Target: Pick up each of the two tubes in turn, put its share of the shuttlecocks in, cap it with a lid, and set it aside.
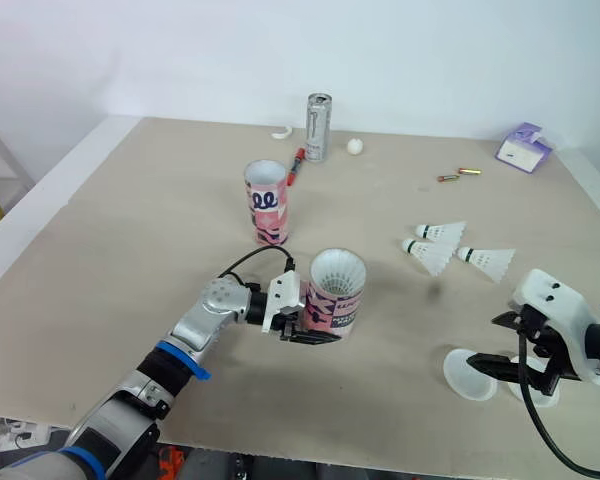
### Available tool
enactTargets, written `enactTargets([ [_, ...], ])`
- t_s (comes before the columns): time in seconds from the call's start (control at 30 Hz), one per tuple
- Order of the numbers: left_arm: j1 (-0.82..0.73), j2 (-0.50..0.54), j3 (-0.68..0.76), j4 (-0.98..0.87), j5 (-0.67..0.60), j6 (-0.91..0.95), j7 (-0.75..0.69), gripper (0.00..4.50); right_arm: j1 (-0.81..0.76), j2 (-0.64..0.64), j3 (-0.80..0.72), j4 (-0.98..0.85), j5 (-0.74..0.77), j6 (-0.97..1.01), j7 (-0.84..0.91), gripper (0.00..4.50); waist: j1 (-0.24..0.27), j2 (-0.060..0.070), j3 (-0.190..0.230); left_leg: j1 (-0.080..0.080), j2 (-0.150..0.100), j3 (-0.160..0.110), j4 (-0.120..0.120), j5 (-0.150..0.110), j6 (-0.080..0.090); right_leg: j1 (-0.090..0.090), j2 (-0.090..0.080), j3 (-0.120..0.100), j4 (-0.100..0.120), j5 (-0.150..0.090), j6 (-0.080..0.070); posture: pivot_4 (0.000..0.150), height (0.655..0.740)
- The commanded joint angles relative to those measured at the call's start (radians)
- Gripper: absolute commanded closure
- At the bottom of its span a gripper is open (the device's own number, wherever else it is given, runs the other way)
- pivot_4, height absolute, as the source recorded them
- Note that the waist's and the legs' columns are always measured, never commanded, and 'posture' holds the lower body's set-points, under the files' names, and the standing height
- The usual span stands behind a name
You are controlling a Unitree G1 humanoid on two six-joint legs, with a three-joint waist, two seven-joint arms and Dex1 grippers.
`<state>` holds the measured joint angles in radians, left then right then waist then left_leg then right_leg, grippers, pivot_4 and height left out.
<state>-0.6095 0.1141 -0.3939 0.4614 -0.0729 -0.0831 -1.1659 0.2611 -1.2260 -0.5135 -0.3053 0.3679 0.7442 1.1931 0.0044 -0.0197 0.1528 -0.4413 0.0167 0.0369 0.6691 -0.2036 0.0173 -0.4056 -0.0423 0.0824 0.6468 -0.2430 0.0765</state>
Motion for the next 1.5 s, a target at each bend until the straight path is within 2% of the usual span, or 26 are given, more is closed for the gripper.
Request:
enactTargets([
  [0.03,0.009,0.014,-0.029,0.024,0.020,0.006,-0.027,1.59,-0.042,-0.032,0.061,0.038,-0.031,-0.040,-0.004,0.12,0.000,0.000,0.000,0.000,0.000,0.000,0.000,0.000,0.000,0.000,0.000,0.000,0.000,0.000,0.000,0.150,0.7400],
  [0.5,0.013,0.016,-0.036,0.014,0.022,0.015,-0.027,1.59,-0.131,-0.066,0.266,0.133,-0.085,-0.067,0.019,0.12,0.001,0.000,0.000,0.000,-0.001,0.000,-0.001,0.000,0.000,0.000,0.000,0.001,0.000,0.000,-0.001,0.150,0.7400],
  [0.6,0.014,0.015,-0.037,0.012,0.023,0.015,-0.025,1.59,-0.137,-0.062,0.281,0.130,-0.088,-0.075,0.015,0.94,0.001,0.001,0.000,0.000,-0.001,0.000,-0.002,0.000,0.000,0.000,0.000,0.001,0.000,0.000,-0.001,0.150,0.7400],
  [0.77,0.014,0.013,-0.036,0.015,0.025,0.016,-0.021,1.59,-0.137,-0.061,0.298,0.118,-0.099,-0.089,0.005,3.04,0.001,0.001,0.000,0.001,-0.001,0.000,-0.001,0.000,0.000,0.000,0.000,0.001,0.000,0.000,-0.001,0.150,0.7400],
  [0.8,0.013,0.013,-0.036,0.015,0.025,0.017,-0.021,1.59,-0.135,-0.060,0.301,0.117,-0.104,-0.094,0.003,3.17,0.001,0.001,0.000,0.000,-0.001,0.000,-0.001,0.000,0.000,0.000,0.000,0.001,0.000,0.000,-0.001,0.150,0.7400],
  [0.83,0.013,0.013,-0.036,0.016,0.025,0.017,-0.021,1.59,-0.133,-0.059,0.302,0.115,-0.108,-0.101,0.001,3.74,0.001,0.001,0.000,0.001,-0.001,0.000,-0.001,0.000,0.000,0.000,0.000,0.001,0.000,0.000,-0.001,0.150,0.7400],
  [0.9,0.013,0.013,-0.036,0.018,0.026,0.018,-0.020,1.59,-0.132,-0.053,0.303,0.112,-0.112,-0.110,-0.003,4.46,0.001,0.001,0.000,0.001,0.000,0.000,-0.001,0.000,0.000,0.000,0.000,0.001,0.000,0.000,-0.001,0.150,0.7400],
  [1.23,0.006,0.016,-0.038,0.038,0.035,0.019,-0.019,1.59,-0.192,-0.041,0.245,0.070,-0.105,-0.286,0.012,4.46,0.000,0.001,-0.001,0.002,0.000,0.001,-0.001,0.000,0.000,0.001,0.000,0.001,0.000,0.000,0.000,0.150,0.7400],
  [1.33,0.004,0.021,-0.038,0.043,0.039,0.022,-0.019,1.59,-0.283,-0.065,0.200,0.034,-0.052,-0.308,0.047,4.46,0.000,0.001,-0.001,0.002,0.001,0.001,-0.001,0.000,0.000,0.001,0.001,0.001,0.000,0.000,0.000,0.150,0.7400],
  [1.5,0.000,0.027,-0.036,0.059,0.038,0.035,-0.020,1.59,-0.554,-0.110,0.221,-0.015,0.080,-0.255,0.095,4.46,-0.003,0.002,-0.001,0.003,0.003,0.002,-0.001,0.000,0.000,0.000,0.001,0.001,0.000,0.002,-0.002,0.150,0.7400],
])
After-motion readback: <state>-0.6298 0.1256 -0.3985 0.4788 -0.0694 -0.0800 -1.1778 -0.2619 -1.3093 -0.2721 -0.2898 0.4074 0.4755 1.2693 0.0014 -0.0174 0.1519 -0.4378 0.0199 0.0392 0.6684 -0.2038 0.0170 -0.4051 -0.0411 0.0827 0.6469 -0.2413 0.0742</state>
